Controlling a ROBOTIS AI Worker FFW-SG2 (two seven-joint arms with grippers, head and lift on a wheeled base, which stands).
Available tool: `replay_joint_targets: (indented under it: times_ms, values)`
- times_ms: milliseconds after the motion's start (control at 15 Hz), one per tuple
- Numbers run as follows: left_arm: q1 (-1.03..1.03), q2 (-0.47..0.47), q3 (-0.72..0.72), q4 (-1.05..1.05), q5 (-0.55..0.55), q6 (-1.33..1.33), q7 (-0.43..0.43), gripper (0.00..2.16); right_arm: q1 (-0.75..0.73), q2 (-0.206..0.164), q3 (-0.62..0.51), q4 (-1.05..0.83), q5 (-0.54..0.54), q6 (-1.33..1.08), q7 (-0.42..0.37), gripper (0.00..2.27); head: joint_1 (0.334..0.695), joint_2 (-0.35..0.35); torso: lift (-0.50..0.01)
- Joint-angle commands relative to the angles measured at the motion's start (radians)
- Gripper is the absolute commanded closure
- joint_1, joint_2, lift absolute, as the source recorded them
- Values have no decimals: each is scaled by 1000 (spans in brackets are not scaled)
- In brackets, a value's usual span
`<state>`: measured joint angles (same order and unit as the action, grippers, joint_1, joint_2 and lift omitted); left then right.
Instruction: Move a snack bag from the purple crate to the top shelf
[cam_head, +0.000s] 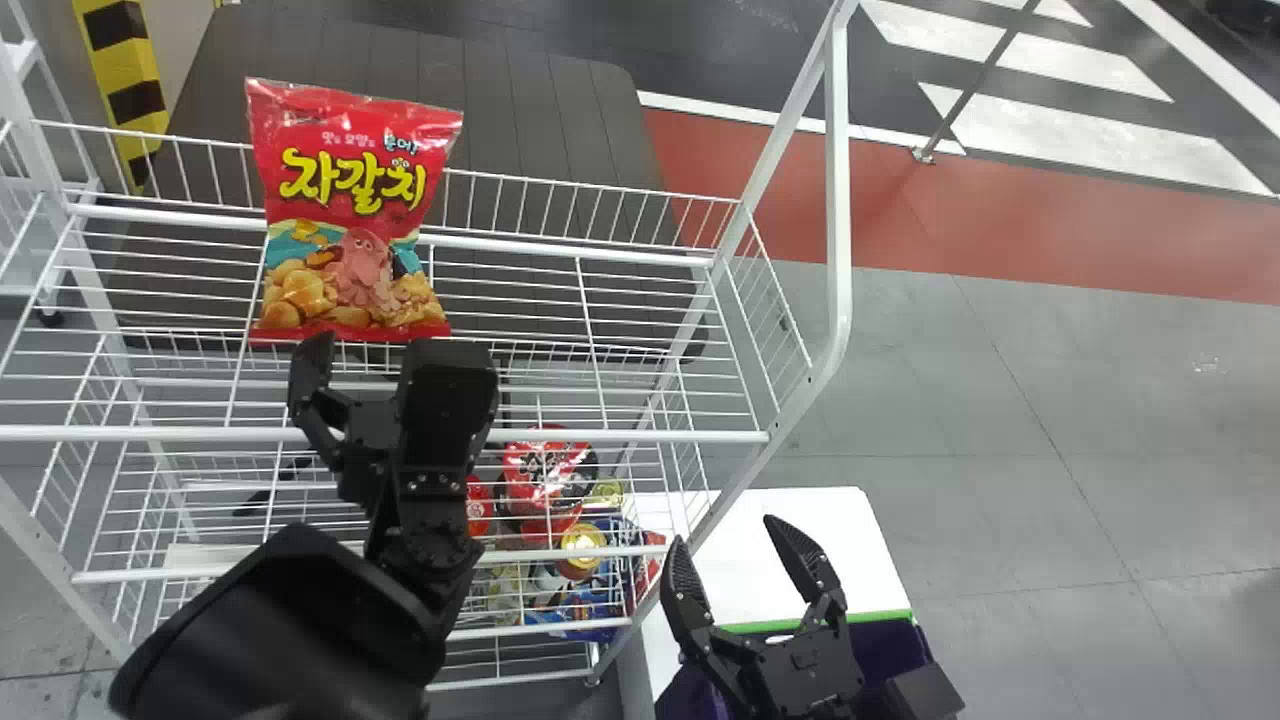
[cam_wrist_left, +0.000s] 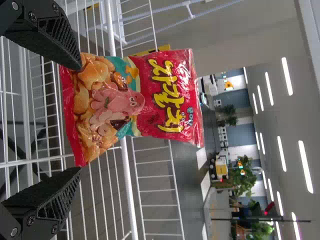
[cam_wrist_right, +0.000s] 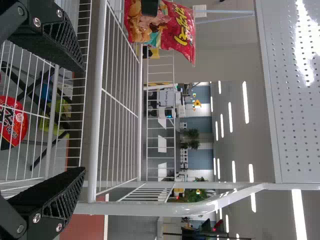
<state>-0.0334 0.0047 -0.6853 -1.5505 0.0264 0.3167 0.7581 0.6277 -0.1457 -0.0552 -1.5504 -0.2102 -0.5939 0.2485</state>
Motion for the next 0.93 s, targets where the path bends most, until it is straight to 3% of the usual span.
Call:
replay_joint_targets:
  times_ms: [0,867]
  values:
    - [-72,-7,-25,66,44,-11,44,107,0,2,0,4,3,1,0,130,695,-331,0]
    - [-207,-7,3,225,199,-78,79,154,-29,-14,28,26,2,32,0,130,695,-273,0]
